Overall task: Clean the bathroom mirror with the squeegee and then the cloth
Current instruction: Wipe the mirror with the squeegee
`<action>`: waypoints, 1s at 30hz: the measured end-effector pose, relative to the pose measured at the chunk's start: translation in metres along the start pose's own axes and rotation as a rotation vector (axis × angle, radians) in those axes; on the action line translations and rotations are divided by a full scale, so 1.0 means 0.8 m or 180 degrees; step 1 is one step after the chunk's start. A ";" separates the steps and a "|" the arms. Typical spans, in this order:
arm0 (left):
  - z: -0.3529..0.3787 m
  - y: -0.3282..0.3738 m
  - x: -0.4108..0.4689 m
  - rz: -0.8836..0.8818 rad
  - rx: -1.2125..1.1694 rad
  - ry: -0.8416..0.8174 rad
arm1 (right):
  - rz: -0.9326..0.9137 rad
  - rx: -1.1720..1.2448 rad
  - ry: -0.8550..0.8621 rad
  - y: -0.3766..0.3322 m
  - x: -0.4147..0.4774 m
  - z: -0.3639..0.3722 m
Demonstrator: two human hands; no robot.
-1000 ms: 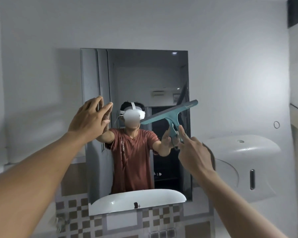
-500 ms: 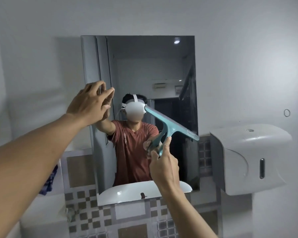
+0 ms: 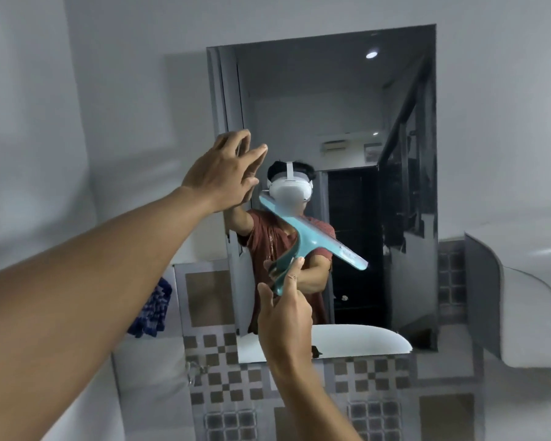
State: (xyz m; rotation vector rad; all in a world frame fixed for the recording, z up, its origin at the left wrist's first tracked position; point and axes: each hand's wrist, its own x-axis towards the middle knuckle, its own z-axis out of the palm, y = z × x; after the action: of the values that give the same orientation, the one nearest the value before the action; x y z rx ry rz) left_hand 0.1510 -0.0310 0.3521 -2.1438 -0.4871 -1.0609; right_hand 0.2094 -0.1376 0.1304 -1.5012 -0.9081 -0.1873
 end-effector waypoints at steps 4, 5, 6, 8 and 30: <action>0.000 -0.002 0.001 -0.0017 -0.0078 -0.0022 | -0.0117 -0.0279 -0.0198 0.009 -0.008 0.004; 0.001 -0.002 0.002 -0.0009 -0.0083 -0.0022 | -0.0168 -0.0407 -0.0275 0.011 -0.010 0.001; 0.001 -0.003 0.002 0.0005 -0.0077 -0.0015 | -0.0225 -0.0539 -0.0355 0.013 -0.012 -0.002; 0.003 -0.004 0.003 0.0023 -0.0036 0.0004 | -0.0356 -0.0855 -0.0462 0.019 -0.016 -0.010; 0.028 0.047 -0.057 -0.0451 -0.0280 0.0011 | -0.2428 -0.4168 -0.1028 0.048 0.074 -0.192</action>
State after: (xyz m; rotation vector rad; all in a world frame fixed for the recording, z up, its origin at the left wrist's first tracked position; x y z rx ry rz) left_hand 0.1579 -0.0421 0.2905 -2.2104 -0.6084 -1.1832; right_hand 0.3339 -0.2466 0.1647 -2.2924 -1.7649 -1.3258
